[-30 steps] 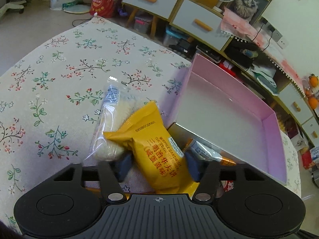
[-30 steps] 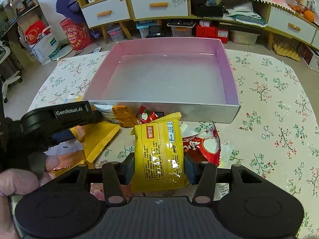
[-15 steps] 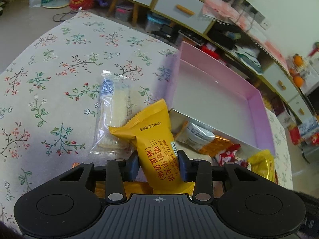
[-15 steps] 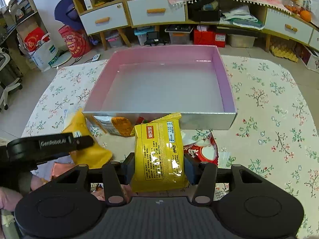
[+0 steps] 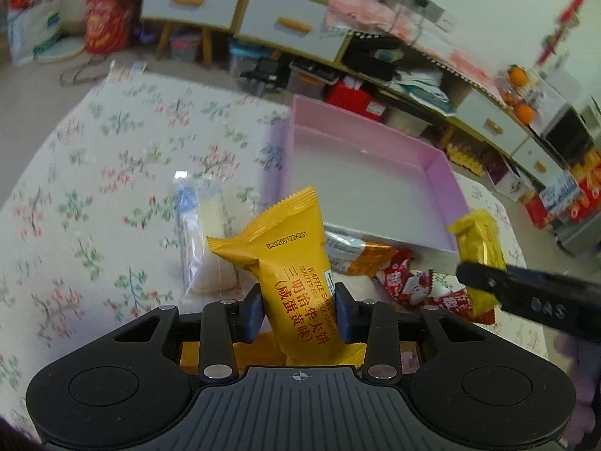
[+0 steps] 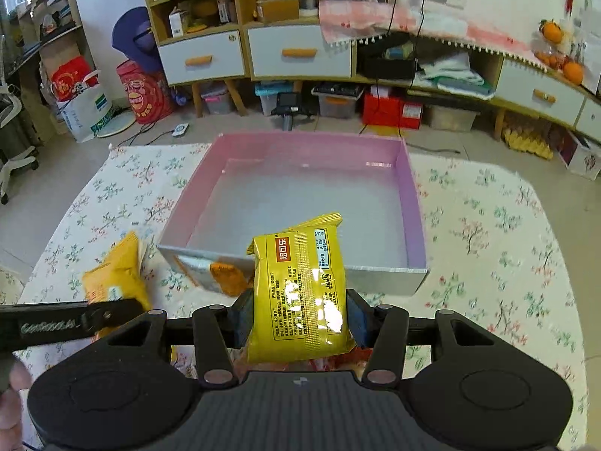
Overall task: Organize snacks
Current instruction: 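Carry both yellow packs into the pink box and open both tools, then withdraw both tools from the box back toward the snacks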
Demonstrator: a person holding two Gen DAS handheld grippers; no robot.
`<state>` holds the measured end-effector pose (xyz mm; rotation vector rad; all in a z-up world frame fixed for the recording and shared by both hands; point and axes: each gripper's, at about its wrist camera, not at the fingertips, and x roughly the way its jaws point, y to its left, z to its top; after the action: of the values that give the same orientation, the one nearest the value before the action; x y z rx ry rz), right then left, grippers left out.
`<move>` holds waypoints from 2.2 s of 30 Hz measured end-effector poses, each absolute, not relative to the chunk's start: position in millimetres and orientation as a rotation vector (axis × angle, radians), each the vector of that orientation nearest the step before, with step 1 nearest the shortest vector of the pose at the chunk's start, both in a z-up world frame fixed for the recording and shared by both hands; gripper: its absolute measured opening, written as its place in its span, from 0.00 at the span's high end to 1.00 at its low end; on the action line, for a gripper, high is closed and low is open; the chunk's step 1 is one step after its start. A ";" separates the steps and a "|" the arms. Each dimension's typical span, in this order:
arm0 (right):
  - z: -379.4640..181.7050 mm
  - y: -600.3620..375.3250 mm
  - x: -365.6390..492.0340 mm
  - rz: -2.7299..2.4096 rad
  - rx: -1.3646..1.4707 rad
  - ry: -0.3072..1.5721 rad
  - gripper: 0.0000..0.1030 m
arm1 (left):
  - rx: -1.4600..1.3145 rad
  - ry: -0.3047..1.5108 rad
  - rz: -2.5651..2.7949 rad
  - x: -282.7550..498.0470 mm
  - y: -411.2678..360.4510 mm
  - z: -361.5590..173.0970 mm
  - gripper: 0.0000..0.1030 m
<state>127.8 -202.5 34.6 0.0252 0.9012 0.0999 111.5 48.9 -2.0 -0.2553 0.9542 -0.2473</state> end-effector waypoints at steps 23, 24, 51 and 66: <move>15.0 -239.9 164.3 0.009 0.135 0.778 0.76 | 0.033 0.829 -0.271 188.4 -24.8 25.9 0.67; 13.2 -240.0 167.0 -0.002 0.127 0.773 0.76 | 0.057 0.823 -0.269 192.4 -30.2 23.7 0.67; -10.6 -254.0 185.5 -0.008 0.214 0.727 0.48 | 0.154 0.778 -0.208 220.6 -56.9 -16.1 0.37; 1.8 -253.6 174.6 -0.013 0.147 0.756 0.43 | 0.107 0.795 -0.250 192.0 -38.2 -5.2 0.23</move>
<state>174.6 -253.6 1.8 0.1468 0.7556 -0.0135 192.0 -38.2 -5.2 0.1068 0.7953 -0.2500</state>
